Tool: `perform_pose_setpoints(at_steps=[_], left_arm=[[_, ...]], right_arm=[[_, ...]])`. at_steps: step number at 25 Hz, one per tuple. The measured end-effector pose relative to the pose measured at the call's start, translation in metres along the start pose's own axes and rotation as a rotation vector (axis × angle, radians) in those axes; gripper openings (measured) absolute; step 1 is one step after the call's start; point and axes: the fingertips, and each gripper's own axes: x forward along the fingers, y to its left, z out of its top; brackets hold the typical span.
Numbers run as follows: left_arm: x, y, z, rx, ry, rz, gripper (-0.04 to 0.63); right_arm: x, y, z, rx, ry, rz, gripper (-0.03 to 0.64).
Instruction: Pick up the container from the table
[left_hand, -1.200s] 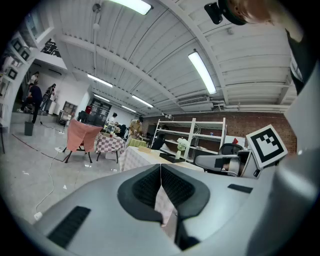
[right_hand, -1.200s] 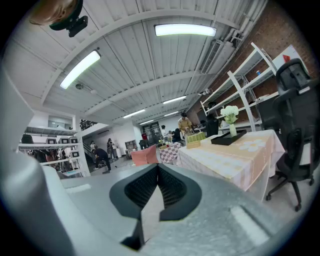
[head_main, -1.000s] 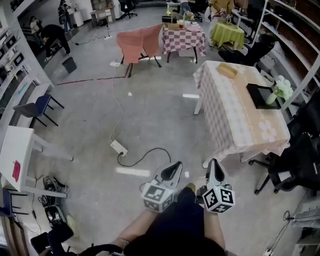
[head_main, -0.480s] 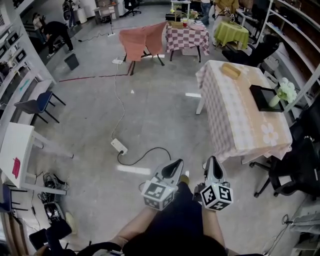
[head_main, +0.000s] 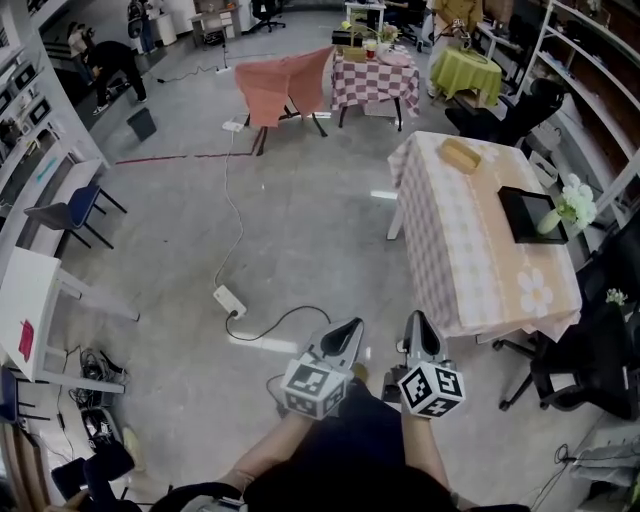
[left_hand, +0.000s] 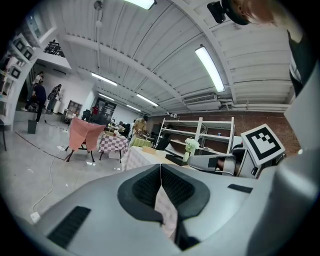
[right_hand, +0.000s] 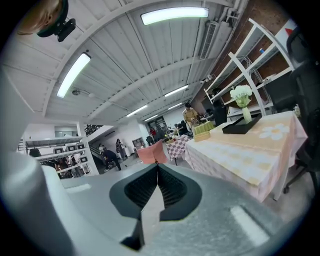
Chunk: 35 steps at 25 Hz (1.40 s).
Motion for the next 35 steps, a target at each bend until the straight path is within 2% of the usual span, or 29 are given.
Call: perform_pose_setpoints(at_steps=[15, 26, 35], left_arm=[[0.105, 0.026, 0.025, -0.016, -0.022, 0.011, 0.009], [0.142, 0.043, 0.033, -0.024, -0.027, 0.041, 0.009], [0.165, 0.039, 0.030, -0.015, -0.024, 0.041, 0.009]], right_arm=[[0.084, -0.061, 0.043, 0.011, -0.002, 0.005, 0.005], [0.123, -0.078, 0.053, 0.012, 0.024, 0.036, 0.005], [0.135, -0.096, 0.061, 0.020, 0.019, 0.054, 0.005]])
